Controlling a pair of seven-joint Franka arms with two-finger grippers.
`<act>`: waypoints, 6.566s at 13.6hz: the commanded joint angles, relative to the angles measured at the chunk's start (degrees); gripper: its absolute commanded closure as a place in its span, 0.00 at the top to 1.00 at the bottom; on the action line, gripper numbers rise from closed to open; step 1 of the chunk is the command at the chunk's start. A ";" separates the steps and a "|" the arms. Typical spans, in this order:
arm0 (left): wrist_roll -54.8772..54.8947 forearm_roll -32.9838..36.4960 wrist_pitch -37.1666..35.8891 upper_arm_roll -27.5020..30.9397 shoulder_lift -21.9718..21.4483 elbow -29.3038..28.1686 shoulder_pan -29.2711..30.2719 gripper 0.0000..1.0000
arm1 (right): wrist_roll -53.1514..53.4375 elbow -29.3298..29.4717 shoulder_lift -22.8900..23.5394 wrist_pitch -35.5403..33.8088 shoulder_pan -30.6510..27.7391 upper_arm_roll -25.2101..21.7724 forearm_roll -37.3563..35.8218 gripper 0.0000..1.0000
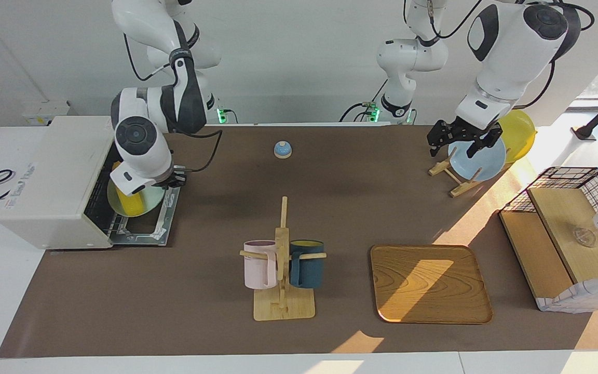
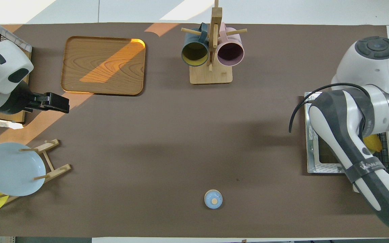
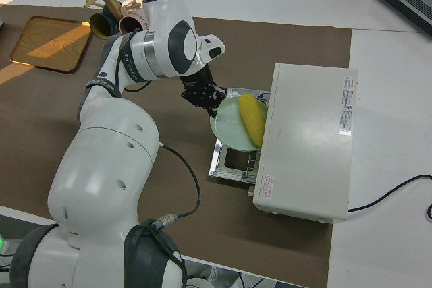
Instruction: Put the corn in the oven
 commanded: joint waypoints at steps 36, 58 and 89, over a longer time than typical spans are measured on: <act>0.55 -0.82 0.64 -0.32 -0.80 -0.47 0.77 1.00 | 6.12 -21.84 -2.69 27.96 -0.90 1.25 1.02 0.00; 0.55 -0.82 0.64 -0.32 -0.80 -0.47 0.77 1.00 | -15.50 14.60 -5.69 -10.87 -5.65 4.41 -2.11 0.15; 0.63 -0.82 0.64 -0.32 -0.80 -0.47 0.77 1.00 | -10.40 15.69 -8.49 -10.01 -7.40 4.06 11.10 1.00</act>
